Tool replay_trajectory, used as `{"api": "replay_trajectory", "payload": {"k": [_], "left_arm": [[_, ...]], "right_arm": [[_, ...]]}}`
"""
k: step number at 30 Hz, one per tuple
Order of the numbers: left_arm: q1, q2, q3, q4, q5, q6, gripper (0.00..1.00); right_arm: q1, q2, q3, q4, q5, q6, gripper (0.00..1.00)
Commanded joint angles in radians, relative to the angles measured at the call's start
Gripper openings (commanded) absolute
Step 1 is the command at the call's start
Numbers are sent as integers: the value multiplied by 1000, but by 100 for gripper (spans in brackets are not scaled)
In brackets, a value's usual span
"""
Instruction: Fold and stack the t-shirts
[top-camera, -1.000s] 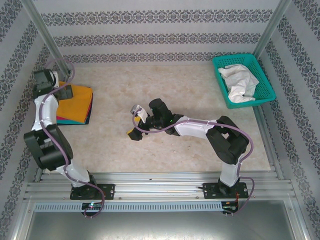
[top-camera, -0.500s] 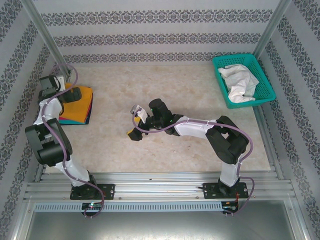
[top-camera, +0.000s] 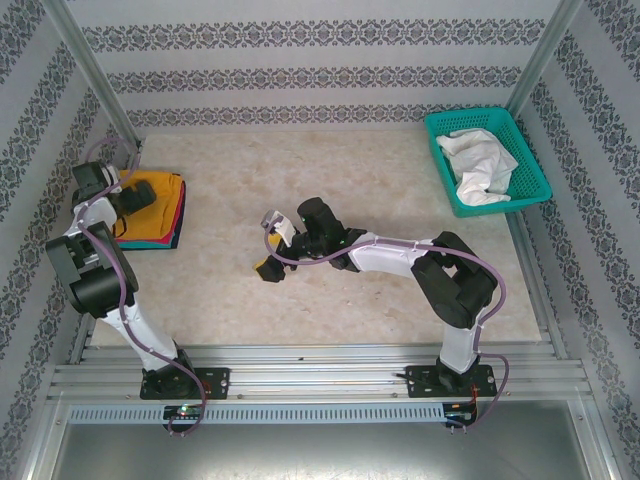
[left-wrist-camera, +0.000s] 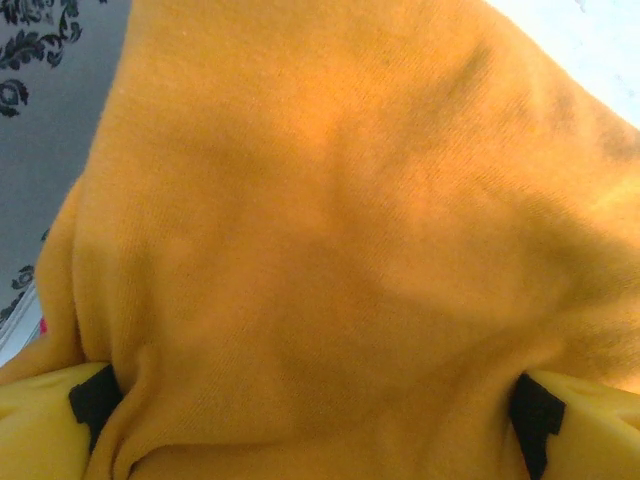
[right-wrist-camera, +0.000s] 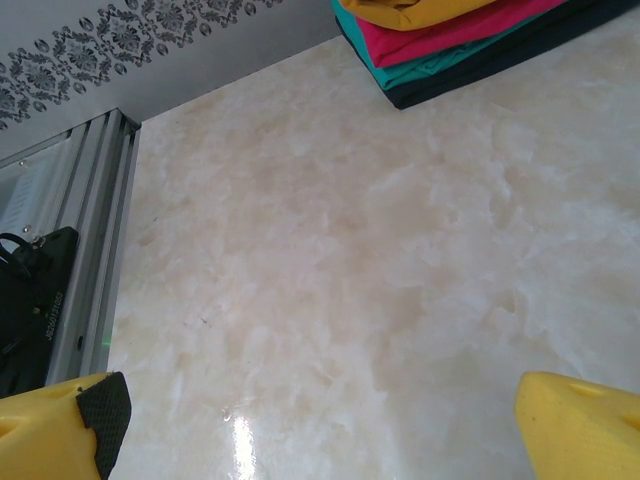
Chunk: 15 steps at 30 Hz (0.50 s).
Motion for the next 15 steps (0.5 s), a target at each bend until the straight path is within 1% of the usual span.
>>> {"api": "replay_trajectory", "payload": {"k": [1, 4, 8, 12, 15], "left_arm": [[4, 26, -30, 7, 63, -16, 100], [1, 11, -43, -8, 29, 16, 100], [-4, -61, -81, 26, -28, 55, 100], [-4, -136, -100, 60, -27, 70, 100], [-6, -187, -120, 107, 3, 58, 100]], "right_arm": [[12, -1, 15, -5, -22, 7, 98], [13, 4, 24, -5, -26, 11, 98], [13, 8, 34, -1, -35, 22, 98], [13, 13, 44, -4, -41, 23, 98], [14, 13, 44, -3, -40, 23, 98]]}}
